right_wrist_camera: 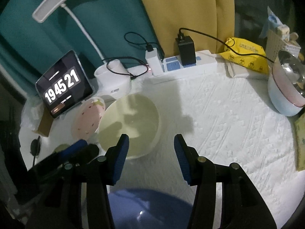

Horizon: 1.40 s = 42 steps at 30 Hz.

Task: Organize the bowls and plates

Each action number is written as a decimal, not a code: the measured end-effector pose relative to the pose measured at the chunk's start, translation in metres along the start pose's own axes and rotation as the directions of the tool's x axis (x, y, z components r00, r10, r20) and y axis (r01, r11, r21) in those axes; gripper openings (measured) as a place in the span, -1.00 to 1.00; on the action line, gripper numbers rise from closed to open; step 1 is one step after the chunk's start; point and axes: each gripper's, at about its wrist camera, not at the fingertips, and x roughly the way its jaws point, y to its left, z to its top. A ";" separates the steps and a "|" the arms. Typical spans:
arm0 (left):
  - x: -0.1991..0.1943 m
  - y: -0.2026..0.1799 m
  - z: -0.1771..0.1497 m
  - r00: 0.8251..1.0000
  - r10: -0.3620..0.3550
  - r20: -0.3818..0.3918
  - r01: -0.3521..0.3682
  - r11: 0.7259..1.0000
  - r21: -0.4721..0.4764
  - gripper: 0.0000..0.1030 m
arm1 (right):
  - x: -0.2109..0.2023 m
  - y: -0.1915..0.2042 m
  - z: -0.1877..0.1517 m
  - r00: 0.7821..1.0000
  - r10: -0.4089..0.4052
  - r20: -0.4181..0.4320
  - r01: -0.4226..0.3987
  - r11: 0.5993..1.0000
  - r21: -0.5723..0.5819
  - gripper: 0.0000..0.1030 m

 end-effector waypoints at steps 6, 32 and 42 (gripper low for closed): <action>0.014 0.005 0.001 0.999 -0.019 -0.026 0.018 1.000 -0.024 -0.13 | 0.031 -0.003 0.003 0.999 0.000 -0.055 0.002 0.999 0.037 -0.03; 0.055 0.008 0.002 0.994 0.074 -0.075 -0.076 0.997 -0.019 -0.18 | 0.063 -0.005 0.003 0.996 0.016 -0.084 -0.014 0.999 0.029 -0.55; 0.052 0.004 -0.002 0.997 0.054 -0.060 -0.055 0.998 -0.012 -0.25 | 0.043 -0.005 -0.001 1.000 -0.006 -0.029 0.006 1.000 -0.004 -0.55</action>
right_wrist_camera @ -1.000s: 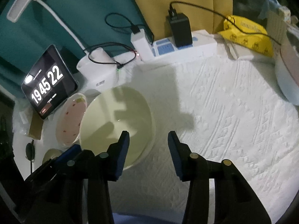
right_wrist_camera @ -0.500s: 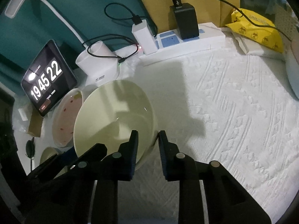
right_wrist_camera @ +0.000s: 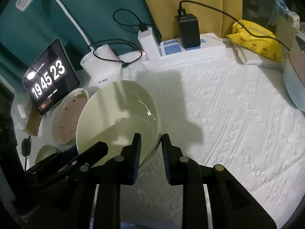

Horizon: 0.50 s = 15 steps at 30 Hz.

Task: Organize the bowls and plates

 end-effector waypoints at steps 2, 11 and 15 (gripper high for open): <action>-0.004 -0.003 -0.001 1.000 0.002 0.013 -0.002 1.000 0.010 -0.26 | -0.005 0.002 0.000 1.000 0.001 0.013 -0.001 1.000 -0.004 -0.55; -0.035 -0.013 0.001 0.995 0.009 0.095 -0.014 0.999 0.047 -0.27 | -0.035 0.012 -0.001 0.997 0.016 0.081 -0.014 1.000 -0.024 -0.55; -0.048 -0.017 0.000 0.993 0.005 0.119 -0.012 0.998 0.058 -0.27 | -0.048 0.015 -0.004 0.994 0.020 0.106 -0.017 0.999 -0.030 -0.55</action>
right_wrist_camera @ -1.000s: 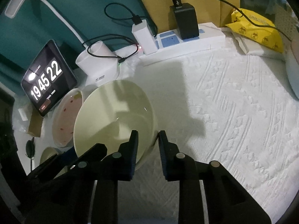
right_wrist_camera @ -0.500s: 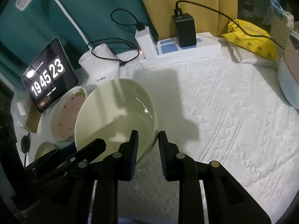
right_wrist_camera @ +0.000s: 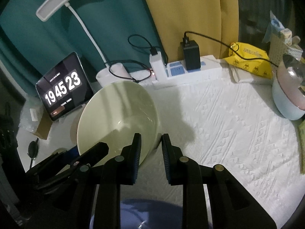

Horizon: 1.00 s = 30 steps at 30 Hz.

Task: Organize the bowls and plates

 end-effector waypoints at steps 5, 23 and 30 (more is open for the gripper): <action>-0.014 -0.006 -0.001 1.000 -0.008 0.023 0.008 1.000 0.011 -0.27 | -0.016 0.003 -0.002 1.000 0.000 0.025 0.000 1.000 -0.001 -0.55; -0.061 -0.031 -0.013 0.996 -0.041 0.075 0.037 0.998 0.059 -0.27 | -0.073 0.007 -0.016 0.995 -0.006 0.097 0.006 1.000 -0.003 -0.55; -0.072 -0.041 -0.022 0.996 -0.052 0.078 0.046 0.996 0.076 -0.27 | -0.090 0.003 -0.029 0.993 -0.010 0.115 0.009 1.000 0.009 -0.55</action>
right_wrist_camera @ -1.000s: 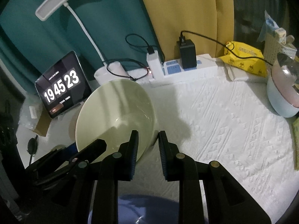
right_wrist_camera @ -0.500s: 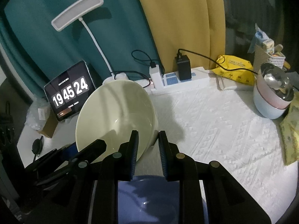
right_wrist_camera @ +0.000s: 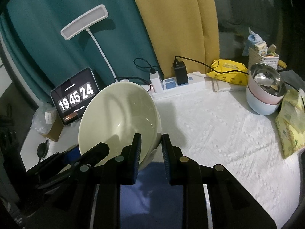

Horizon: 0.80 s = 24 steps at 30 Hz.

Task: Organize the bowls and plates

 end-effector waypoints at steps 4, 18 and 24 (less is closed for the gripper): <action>-0.006 -0.008 -0.006 1.000 -0.003 -0.001 0.003 1.000 0.009 -0.27 | -0.010 -0.002 -0.008 1.000 -0.008 0.004 0.007 1.000 0.003 -0.55; -0.012 -0.030 -0.035 0.999 -0.013 -0.036 0.014 0.999 0.041 -0.27 | -0.031 -0.019 -0.039 1.000 -0.017 -0.002 0.017 0.999 0.038 -0.55; -0.009 -0.037 -0.050 0.998 -0.007 -0.067 0.010 0.999 0.051 -0.27 | -0.030 -0.027 -0.057 1.000 -0.013 -0.025 0.014 0.998 0.061 -0.55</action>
